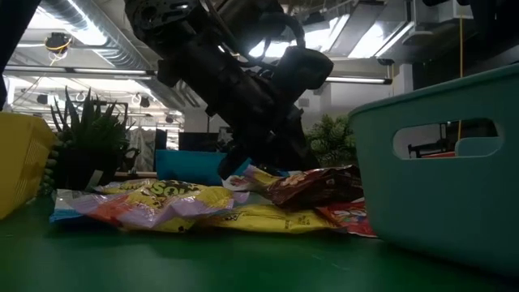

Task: Sort candy
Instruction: Put the white-blue chocolate into the light blue bin

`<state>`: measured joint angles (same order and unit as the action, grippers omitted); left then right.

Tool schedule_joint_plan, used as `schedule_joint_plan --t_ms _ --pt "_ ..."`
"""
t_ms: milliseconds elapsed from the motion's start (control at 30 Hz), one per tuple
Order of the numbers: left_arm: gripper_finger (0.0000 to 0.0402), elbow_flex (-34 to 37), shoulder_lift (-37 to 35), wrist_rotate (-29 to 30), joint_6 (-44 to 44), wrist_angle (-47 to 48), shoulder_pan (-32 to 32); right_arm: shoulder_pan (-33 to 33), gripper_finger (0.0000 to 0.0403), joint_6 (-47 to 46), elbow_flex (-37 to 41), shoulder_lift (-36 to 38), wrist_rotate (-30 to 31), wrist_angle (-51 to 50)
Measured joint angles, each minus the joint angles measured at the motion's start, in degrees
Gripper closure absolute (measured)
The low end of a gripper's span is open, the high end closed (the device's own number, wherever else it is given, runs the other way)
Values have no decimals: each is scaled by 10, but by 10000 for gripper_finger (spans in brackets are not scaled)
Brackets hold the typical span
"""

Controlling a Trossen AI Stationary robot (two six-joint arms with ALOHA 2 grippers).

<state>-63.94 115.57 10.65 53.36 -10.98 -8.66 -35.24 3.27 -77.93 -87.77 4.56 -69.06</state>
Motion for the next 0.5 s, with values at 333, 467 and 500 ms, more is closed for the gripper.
schedule_joint_plan --t_ms 333,467,500 --pt "401 0 0 -16 -1 19 -10 0 189 0 0 0 0 0" --pt "393 0 0 -34 -1 20 -9 0 189 0 0 0 0 0" --pt "386 0 0 -37 -1 20 -10 0 189 0 0 0 0 0"
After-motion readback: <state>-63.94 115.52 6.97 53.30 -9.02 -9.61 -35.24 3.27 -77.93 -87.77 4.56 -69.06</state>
